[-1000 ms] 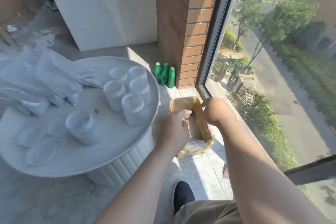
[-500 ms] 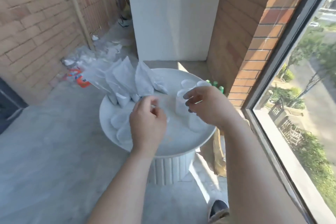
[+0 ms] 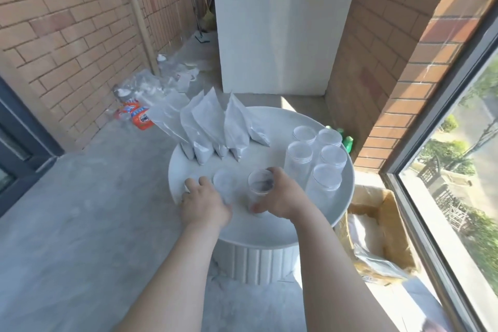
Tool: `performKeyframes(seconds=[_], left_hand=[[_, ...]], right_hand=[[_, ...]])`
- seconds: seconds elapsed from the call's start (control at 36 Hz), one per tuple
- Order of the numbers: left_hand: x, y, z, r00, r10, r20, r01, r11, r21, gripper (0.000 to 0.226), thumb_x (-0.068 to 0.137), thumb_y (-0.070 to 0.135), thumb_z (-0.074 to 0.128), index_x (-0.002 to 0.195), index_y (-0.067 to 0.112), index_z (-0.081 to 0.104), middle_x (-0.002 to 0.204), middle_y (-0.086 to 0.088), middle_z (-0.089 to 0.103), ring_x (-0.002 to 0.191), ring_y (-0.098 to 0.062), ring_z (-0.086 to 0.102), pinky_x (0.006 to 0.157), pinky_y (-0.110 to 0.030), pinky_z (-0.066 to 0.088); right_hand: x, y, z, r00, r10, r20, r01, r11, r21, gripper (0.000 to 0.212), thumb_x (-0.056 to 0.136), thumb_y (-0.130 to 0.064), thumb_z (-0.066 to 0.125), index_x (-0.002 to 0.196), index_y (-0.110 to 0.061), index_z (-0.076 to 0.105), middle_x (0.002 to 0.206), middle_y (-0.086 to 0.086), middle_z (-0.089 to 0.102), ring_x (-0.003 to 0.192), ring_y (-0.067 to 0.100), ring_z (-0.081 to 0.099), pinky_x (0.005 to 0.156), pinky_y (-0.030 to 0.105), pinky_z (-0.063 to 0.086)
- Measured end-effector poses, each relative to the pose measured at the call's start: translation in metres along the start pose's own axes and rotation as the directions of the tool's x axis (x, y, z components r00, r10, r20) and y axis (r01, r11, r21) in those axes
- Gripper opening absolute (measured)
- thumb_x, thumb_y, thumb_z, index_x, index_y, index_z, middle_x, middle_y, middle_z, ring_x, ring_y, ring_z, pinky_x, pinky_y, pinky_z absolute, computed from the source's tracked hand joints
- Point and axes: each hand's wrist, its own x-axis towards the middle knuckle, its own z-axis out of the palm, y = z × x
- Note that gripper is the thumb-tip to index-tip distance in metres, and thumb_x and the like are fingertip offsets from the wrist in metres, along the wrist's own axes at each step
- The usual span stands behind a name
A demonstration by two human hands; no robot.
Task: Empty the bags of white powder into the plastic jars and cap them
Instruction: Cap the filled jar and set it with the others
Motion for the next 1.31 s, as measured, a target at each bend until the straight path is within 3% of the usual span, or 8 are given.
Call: performKeyframes(seconds=[0.28,0.36,0.5,0.69,0.81,0.94,1.14,1.31], left_hand=[[-0.001,0.008,-0.031,0.995,-0.087,-0.057,0.072,0.972,-0.224,0.054,0.092,0.038,0.059,0.134,0.010,0.039,0.131,-0.016,0.037,0.117,-0.039,0.051,0.092,-0.041,0.044],[-0.004,0.012,-0.047,0.984,-0.020,-0.178,-0.070,0.871,-0.486,0.053,0.096,0.046,0.055,0.138,0.016,0.050,0.132,-0.016,0.049,0.121,-0.035,0.051,0.097,-0.037,0.041],[-0.013,0.023,-0.071,0.919,-0.014,-0.394,-0.286,0.666,-0.689,0.040,0.083,0.050,0.072,0.099,0.021,0.048,0.108,0.004,0.057,0.104,-0.018,0.053,0.079,-0.021,0.032],[-0.024,0.038,-0.073,0.893,0.263,-0.364,-0.446,0.615,-0.650,0.044,0.083,0.053,0.068,0.096,0.020,0.042,0.111,0.015,0.060,0.096,-0.001,0.051,0.072,0.001,0.034],[-0.025,0.046,-0.070,0.852,0.411,-0.325,-0.520,0.594,-0.614,0.037,0.086,0.059,0.057,0.105,0.031,0.042,0.114,0.017,0.057,0.108,0.001,0.053,0.081,-0.005,0.038],[-0.027,0.048,-0.080,0.742,0.573,-0.349,-0.663,0.704,-0.255,0.058,0.092,0.066,0.023,0.141,0.040,0.042,0.131,0.014,0.045,0.120,-0.008,0.047,0.100,-0.031,0.041],[-0.026,0.047,-0.090,0.836,0.508,-0.208,-0.545,0.813,-0.206,0.056,0.090,0.069,0.021,0.139,0.046,0.034,0.127,0.012,0.038,0.106,-0.021,0.057,0.078,-0.032,0.042],[-0.024,0.044,-0.091,0.887,0.416,-0.199,-0.455,0.860,-0.230,0.072,0.078,0.080,0.015,0.124,0.033,0.043,0.125,0.008,0.050,0.107,-0.025,0.057,0.084,-0.039,0.046]], right_hand=[[0.008,0.025,0.014,0.992,-0.085,-0.091,0.090,0.995,0.052,0.064,0.066,-0.021,0.087,0.123,-0.030,0.059,0.110,-0.014,0.068,0.105,0.013,0.064,0.090,0.034,0.054],[0.004,0.023,0.012,0.986,-0.144,-0.079,0.146,0.989,0.019,0.061,0.069,-0.026,0.086,0.122,-0.034,0.058,0.105,-0.021,0.066,0.101,0.007,0.062,0.078,0.021,0.049],[-0.008,0.008,-0.005,0.969,-0.239,-0.067,0.240,0.971,0.009,0.058,0.067,-0.022,0.086,0.113,-0.043,0.058,0.087,-0.030,0.062,0.082,-0.010,0.057,0.063,0.009,0.042],[-0.018,0.000,-0.016,0.927,-0.344,-0.147,0.354,0.935,0.040,0.045,0.067,-0.019,0.080,0.098,-0.042,0.058,0.081,-0.022,0.062,0.070,0.001,0.058,0.060,0.017,0.042],[-0.017,-0.002,-0.016,0.882,-0.429,-0.197,0.439,0.899,0.009,0.047,0.071,-0.026,0.082,0.108,-0.042,0.058,0.096,-0.020,0.065,0.099,0.012,0.060,0.075,0.026,0.048],[-0.016,-0.006,-0.018,0.819,-0.500,-0.281,0.520,0.854,-0.006,0.041,0.076,-0.033,0.083,0.103,-0.039,0.053,0.096,-0.020,0.064,0.095,0.020,0.057,0.074,0.025,0.044],[-0.019,-0.013,-0.016,0.846,-0.452,-0.285,0.480,0.877,0.036,0.046,0.071,-0.025,0.087,0.104,-0.034,0.055,0.094,-0.008,0.068,0.083,0.011,0.065,0.067,0.030,0.055],[-0.016,-0.015,-0.005,0.850,-0.448,-0.277,0.464,0.886,-0.009,0.048,0.068,-0.028,0.084,0.105,-0.036,0.054,0.096,-0.011,0.067,0.088,0.008,0.064,0.069,0.028,0.055]])
